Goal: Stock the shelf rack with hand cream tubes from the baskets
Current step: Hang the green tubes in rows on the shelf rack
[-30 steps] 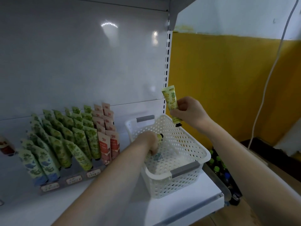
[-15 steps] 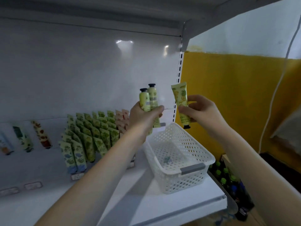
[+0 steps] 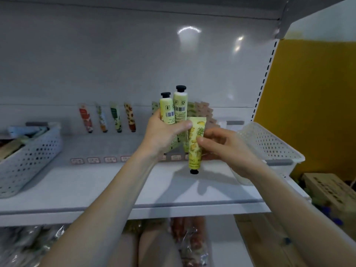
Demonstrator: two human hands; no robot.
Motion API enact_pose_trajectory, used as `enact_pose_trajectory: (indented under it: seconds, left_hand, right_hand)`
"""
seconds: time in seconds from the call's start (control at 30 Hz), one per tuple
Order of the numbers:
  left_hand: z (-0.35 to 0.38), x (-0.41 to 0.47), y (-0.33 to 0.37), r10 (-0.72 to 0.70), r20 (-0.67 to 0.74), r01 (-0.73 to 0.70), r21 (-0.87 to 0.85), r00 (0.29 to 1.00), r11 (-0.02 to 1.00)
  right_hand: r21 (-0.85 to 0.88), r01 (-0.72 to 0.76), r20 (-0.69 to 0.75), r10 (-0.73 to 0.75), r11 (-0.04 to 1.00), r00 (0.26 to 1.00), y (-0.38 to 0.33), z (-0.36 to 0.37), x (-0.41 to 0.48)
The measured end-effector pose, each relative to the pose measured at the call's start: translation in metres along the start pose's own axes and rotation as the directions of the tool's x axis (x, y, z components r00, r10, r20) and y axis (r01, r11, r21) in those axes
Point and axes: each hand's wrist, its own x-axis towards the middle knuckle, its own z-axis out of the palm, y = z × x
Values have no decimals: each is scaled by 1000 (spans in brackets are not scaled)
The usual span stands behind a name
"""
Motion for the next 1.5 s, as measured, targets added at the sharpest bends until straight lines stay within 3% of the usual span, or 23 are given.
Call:
enact_pose_trajectory:
  seconds: [0.17, 0.4, 0.53, 0.8, 0.93, 1.5]
  left_hand:
    - [-24, -19, -15, -11, -47, 12, 13, 999, 1000]
    - [-69, -32, -49, -167, -213, 180, 40, 963, 983]
    - [-83, -39, -63, -218, -230, 234, 49, 949, 971]
    - [-91, -39, -75, -247, -230, 264, 45, 941, 964]
    - [-91, -38, -78, -257, -229, 272, 38, 939, 961]
    - [-81, -32, -85, -280, -197, 283, -14, 939, 959]
  right_hand:
    - [-196, 25, -20, -29, 980, 999, 6, 24, -3]
    - [-344, -11, -342, -115, 939, 933, 26, 15, 21]
    - [-375, -27, -425, -145, 927, 894, 28, 13, 41]
    - [-548, 12, -279, -196, 836, 940, 39, 44, 75]
    - [-615, -13, -289, -209, 789, 934, 49, 44, 89]
    - [-570, -63, -335, -162, 819, 928, 62, 45, 111]
